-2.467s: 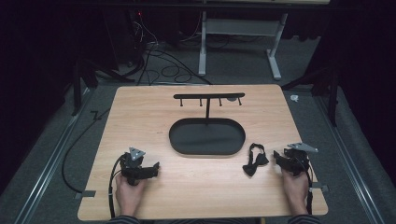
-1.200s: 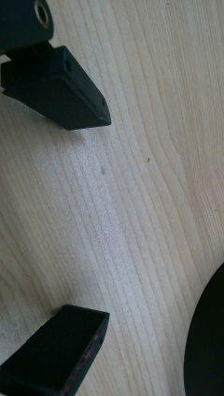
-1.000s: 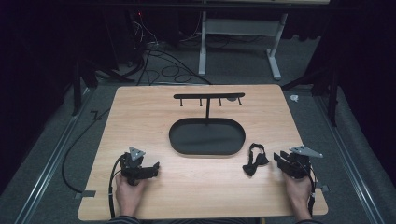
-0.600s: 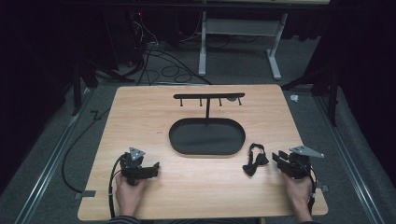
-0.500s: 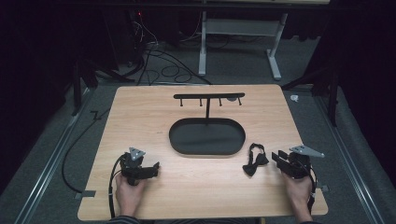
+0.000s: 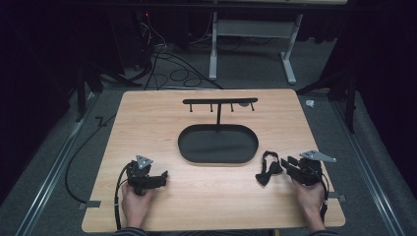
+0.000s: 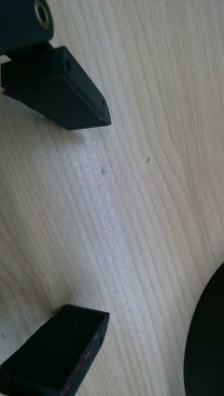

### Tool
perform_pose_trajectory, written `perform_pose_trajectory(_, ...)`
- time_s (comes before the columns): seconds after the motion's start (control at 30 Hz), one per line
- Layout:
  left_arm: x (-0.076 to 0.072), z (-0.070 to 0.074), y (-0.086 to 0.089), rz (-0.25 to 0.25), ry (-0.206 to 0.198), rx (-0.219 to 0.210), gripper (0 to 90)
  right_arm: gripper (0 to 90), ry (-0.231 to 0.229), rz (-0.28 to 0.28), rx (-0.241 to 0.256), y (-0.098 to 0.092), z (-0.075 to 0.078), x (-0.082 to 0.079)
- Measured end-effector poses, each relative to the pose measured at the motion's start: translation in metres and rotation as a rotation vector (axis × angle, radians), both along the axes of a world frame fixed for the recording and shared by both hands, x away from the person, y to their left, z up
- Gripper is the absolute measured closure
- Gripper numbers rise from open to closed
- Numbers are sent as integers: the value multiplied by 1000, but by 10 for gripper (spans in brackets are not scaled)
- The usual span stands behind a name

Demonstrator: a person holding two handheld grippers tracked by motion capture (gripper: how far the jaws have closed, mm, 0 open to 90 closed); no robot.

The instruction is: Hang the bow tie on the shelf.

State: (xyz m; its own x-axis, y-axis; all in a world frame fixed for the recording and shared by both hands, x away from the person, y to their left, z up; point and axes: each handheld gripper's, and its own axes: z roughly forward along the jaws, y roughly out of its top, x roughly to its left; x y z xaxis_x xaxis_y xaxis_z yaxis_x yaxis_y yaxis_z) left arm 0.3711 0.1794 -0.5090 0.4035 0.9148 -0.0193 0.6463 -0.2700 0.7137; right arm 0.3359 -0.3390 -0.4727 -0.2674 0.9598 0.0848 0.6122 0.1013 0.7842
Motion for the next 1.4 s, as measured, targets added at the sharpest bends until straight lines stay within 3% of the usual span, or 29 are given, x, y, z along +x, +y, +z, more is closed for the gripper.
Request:
perform_pose_trajectory(0.6,0,0,0,0,0,0,71,660,-3,34,-11,12,3,18)
perform_pose_trajectory(1.4,0,0,0,1,-1,-1,73,713,99,-10,2,10,-14,41)
